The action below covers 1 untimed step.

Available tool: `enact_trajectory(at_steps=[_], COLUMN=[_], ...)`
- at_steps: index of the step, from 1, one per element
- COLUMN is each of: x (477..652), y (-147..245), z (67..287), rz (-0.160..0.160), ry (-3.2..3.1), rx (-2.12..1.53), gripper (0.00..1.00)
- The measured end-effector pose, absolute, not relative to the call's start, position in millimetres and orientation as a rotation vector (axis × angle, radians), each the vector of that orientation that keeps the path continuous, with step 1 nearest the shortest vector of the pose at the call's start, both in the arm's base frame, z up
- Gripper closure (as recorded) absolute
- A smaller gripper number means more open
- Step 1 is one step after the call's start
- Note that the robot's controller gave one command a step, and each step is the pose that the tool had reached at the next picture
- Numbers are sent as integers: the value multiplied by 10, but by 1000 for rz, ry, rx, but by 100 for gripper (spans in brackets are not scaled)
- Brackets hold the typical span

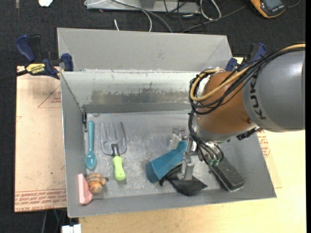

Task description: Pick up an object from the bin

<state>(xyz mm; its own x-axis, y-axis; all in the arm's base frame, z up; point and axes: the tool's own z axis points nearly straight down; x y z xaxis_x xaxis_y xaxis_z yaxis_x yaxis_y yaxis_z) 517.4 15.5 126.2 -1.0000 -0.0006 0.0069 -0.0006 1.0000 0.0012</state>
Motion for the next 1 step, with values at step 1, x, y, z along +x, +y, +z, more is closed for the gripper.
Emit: enact_trajectory(at_steps=[1], x=[5193], y=[154], z=[1295], rz=[-2], ry=[-3141], rx=[0], gripper=[0])
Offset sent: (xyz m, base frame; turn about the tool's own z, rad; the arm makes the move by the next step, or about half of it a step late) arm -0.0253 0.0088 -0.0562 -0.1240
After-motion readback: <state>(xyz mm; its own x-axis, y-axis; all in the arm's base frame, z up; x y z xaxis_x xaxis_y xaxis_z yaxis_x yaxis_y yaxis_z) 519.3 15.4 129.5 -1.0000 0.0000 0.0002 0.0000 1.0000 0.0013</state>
